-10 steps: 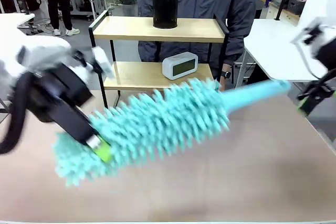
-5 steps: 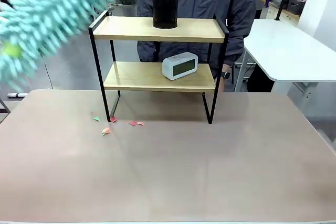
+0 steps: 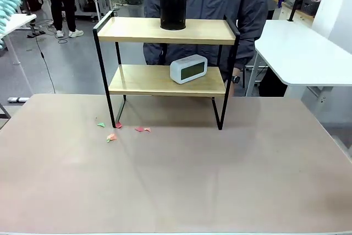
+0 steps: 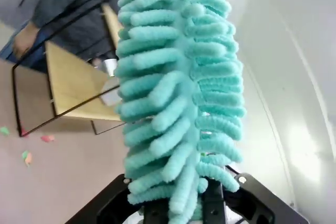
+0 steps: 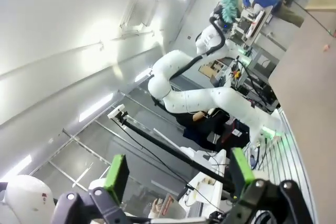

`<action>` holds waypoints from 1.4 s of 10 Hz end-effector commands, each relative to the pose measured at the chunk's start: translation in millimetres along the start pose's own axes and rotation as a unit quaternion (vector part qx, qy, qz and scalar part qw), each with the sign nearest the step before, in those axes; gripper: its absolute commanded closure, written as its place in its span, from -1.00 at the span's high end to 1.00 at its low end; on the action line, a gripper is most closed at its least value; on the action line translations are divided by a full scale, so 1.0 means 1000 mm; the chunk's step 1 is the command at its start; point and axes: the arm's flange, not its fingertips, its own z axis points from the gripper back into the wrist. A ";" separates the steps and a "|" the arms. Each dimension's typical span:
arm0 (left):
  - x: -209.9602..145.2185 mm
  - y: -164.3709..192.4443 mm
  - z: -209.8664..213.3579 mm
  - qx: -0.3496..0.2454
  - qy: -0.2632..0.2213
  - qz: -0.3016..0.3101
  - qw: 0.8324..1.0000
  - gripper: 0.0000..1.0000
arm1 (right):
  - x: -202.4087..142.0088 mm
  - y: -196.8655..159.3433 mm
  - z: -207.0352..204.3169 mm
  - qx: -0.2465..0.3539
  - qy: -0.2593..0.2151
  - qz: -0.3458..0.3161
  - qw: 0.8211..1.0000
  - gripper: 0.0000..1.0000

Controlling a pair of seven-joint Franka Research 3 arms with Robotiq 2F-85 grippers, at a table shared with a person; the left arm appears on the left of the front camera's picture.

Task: Clean the shelf.
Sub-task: Hand the Duster back to the human.

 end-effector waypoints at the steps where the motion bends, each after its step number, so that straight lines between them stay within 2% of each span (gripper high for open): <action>1: -0.043 0.028 -0.027 0.023 -0.009 0.082 0.996 -1.00 | 0.000 0.004 0.009 -0.005 0.009 0.012 1.000 1.00; 2: -0.038 0.053 -0.028 0.035 -0.004 0.121 0.992 -1.00 | 0.000 0.004 0.009 -0.005 0.009 0.012 1.000 1.00; 4: -0.036 0.080 -0.031 0.058 0.002 0.161 0.985 -1.00 | 0.000 0.004 0.009 -0.005 0.009 0.012 1.000 1.00; 6: -0.034 0.084 -0.037 0.079 0.011 0.170 0.982 -1.00 | 0.000 0.004 0.009 -0.005 0.009 0.012 1.000 1.00; 7: -0.009 0.098 -0.036 0.069 0.012 0.158 0.985 -1.00 | 0.000 0.004 0.009 -0.005 0.009 0.012 1.000 1.00; 14: -0.009 0.098 -0.036 0.069 0.012 0.158 0.985 -1.00 | 0.000 0.004 0.009 -0.005 0.009 0.012 1.000 1.00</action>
